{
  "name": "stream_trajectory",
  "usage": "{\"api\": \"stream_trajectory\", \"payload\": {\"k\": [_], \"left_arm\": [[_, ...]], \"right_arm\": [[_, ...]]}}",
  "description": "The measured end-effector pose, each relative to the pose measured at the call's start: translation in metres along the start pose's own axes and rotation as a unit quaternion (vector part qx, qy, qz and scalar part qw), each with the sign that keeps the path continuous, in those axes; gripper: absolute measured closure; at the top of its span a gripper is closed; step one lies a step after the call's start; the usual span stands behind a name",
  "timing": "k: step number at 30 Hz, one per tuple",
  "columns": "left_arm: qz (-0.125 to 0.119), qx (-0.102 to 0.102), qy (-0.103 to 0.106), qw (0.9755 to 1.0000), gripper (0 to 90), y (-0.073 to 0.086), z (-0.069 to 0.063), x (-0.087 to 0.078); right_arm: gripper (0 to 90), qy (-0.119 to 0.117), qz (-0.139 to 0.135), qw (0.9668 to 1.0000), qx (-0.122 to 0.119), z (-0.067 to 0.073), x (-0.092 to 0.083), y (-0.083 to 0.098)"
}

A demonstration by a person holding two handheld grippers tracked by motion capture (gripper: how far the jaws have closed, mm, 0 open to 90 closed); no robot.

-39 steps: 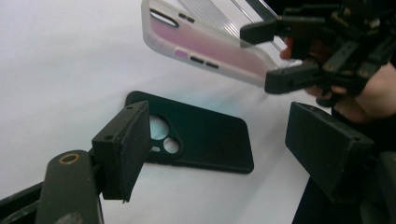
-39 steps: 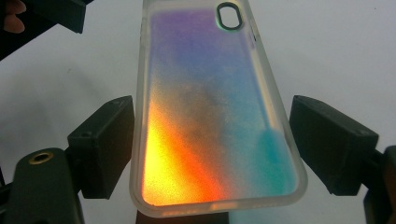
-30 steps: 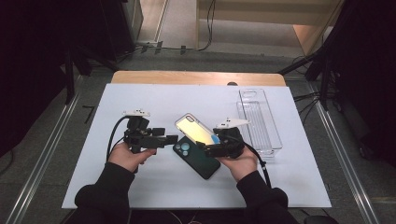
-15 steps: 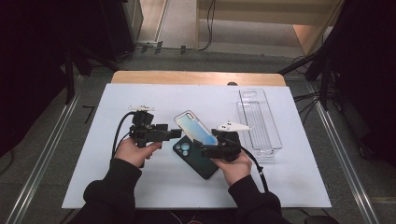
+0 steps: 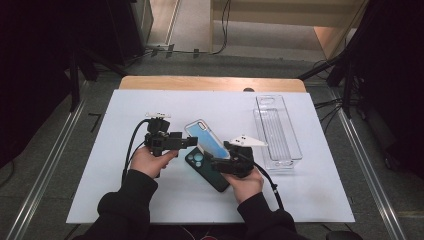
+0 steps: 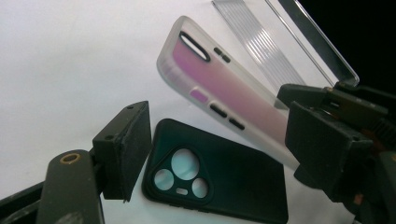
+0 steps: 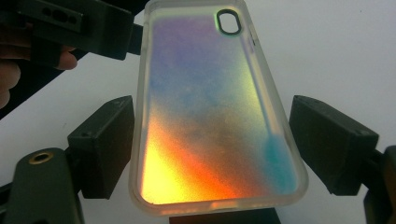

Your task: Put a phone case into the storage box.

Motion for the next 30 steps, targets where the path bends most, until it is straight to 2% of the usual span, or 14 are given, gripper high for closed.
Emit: {"api": "stream_trajectory", "payload": {"k": [7,11,15,17,21,25,30], "left_arm": [[-0.009,-0.023,-0.001,0.9997,29.4,-0.005,0.0,0.007],[-0.018,-0.041,0.003,0.999,35.4,-0.008,-0.001,0.009],[-0.021,-0.06,0.01,0.9979,49.9,-0.01,-0.002,0.008],[-0.017,-0.074,0.023,0.9968,51.6,-0.011,-0.003,0.008],[-0.015,-0.081,0.026,0.9963,62.0,-0.01,-0.004,0.008],[-0.024,-0.106,0.05,0.9928,69.8,-0.013,-0.004,0.005],[-0.027,-0.117,0.059,0.991,74.3,-0.014,-0.006,0.002]], "right_arm": [[15.0,-0.005,-0.01,0.9999,0.003,0.006,0.003,0.001],[15.0,-0.005,-0.017,0.9998,-0.001,0.009,0.002,-0.001],[15.0,-0.005,-0.026,0.9997,0.0,0.011,0.002,-0.001],[15.0,-0.009,-0.032,0.9994,-0.003,0.012,0.001,-0.002],[14.9,-0.014,-0.04,0.9991,-0.009,0.016,0.001,-0.003],[14.9,-0.017,-0.042,0.999,-0.007,0.016,0.002,-0.003],[14.7,-0.016,-0.044,0.9988,-0.018,0.017,0.005,-0.001]]}}
Point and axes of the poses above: each handheld gripper's, and its own axes: x roughly forward along the jaws, y roughly out of its underside, z roughly to its left, the point moved 10 cm from there along x, roughly forward along the jaws, and after that the axes turned 3 degrees about -y, right-handed, at the moved point
